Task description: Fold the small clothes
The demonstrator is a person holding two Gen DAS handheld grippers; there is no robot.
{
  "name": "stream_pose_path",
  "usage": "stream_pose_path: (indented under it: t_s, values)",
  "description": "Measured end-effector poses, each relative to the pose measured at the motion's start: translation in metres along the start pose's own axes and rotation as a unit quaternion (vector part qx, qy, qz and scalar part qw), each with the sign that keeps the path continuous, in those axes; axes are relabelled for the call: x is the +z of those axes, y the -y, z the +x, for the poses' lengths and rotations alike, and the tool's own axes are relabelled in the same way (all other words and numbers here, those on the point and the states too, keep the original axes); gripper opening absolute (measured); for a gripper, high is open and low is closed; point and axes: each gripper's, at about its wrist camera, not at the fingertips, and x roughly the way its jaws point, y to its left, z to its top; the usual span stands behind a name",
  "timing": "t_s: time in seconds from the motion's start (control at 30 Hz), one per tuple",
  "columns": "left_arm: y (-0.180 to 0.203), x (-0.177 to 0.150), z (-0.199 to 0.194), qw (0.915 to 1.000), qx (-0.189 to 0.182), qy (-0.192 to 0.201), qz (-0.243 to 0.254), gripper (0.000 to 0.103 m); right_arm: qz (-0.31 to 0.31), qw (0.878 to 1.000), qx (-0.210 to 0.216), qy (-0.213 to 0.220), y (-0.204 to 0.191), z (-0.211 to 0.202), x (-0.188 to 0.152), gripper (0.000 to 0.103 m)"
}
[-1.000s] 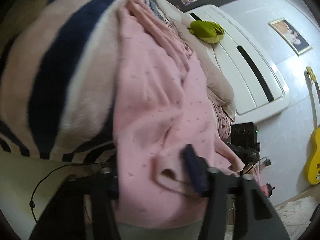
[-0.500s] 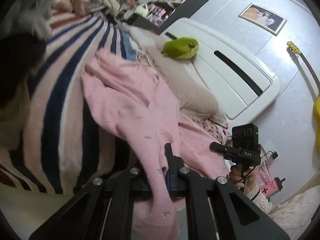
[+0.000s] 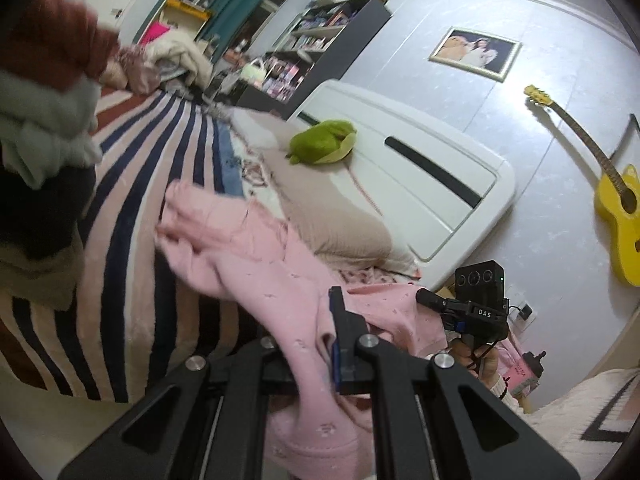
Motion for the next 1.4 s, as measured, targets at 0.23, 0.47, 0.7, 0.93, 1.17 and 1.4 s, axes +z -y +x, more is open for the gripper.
stream_pose_path:
  t_s: [0.23,0.47,0.7,0.93,1.17,1.4]
  values:
    - [0.000,0.045,0.025,0.9978,0.044,0.023,0.043,0.006,-0.024,0.999,-0.031,0.028,0.001,-0.001,0.044,0.002]
    - [-0.068,0.119,0.149,0.9924,0.120,-0.014,0.028,0.006,-0.008,0.994,-0.109,0.002,0.080,0.052,0.134,0.002]
    - [-0.165,0.142,0.287,0.9790,0.174,-0.105,0.001,0.007,0.038,0.974,-0.207,-0.080,0.197,0.130,0.182,0.002]
    - [-0.217,0.129,0.337,0.9662,0.179,-0.183,-0.028,0.031,0.071,0.957,-0.232,-0.157,0.256,0.175,0.181,0.034]
    - [-0.164,0.137,0.268,0.9775,0.150,-0.144,0.033,0.059,-0.014,0.954,-0.246,-0.168,0.197,0.137,0.172,0.062]
    - [-0.125,0.100,0.253,0.9693,0.125,-0.195,0.083,0.016,-0.072,0.953,-0.238,-0.172,0.147,0.120,0.140,0.028]
